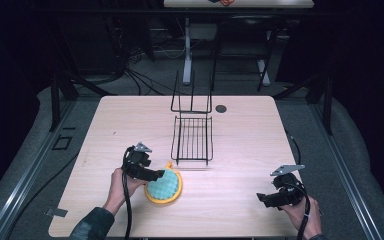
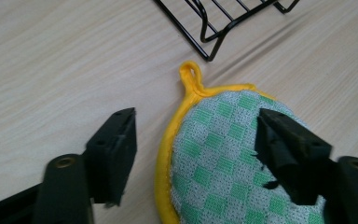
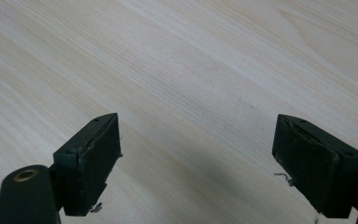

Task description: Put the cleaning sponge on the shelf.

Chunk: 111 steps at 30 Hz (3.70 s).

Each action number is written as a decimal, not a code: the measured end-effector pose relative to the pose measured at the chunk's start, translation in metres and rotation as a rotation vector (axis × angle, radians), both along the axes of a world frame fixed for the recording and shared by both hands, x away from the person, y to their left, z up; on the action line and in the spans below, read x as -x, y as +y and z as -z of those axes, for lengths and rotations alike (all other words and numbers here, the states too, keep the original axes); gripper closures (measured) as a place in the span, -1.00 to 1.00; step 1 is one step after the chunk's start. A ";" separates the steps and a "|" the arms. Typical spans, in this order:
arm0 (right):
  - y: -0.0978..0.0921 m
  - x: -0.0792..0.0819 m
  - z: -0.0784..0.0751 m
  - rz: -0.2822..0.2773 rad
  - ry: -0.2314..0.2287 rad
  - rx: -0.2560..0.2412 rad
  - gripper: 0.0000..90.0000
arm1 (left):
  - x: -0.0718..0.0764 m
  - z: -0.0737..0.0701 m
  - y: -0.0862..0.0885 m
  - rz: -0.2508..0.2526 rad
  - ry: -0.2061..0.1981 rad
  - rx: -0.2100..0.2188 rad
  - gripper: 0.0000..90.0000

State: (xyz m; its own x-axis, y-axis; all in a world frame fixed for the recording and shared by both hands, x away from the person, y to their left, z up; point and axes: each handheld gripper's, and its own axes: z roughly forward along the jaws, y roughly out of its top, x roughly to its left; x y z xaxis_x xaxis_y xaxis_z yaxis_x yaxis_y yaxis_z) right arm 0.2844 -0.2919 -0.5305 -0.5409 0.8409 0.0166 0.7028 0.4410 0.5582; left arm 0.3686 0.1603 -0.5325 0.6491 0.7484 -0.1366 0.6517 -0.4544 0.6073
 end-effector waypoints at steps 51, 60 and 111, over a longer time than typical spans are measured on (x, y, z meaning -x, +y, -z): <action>-0.002 0.004 -0.004 0.004 -0.017 -0.009 -0.67 | 0.013 -0.012 0.007 0.032 -0.055 -0.030 0.94; -0.002 0.004 -0.004 0.008 -0.016 -0.010 -0.67 | 0.017 -0.020 0.018 0.030 -0.054 -0.019 0.93; 0.001 0.002 0.000 -0.005 -0.013 0.002 -0.66 | 0.011 -0.070 0.023 0.055 -0.124 0.056 0.94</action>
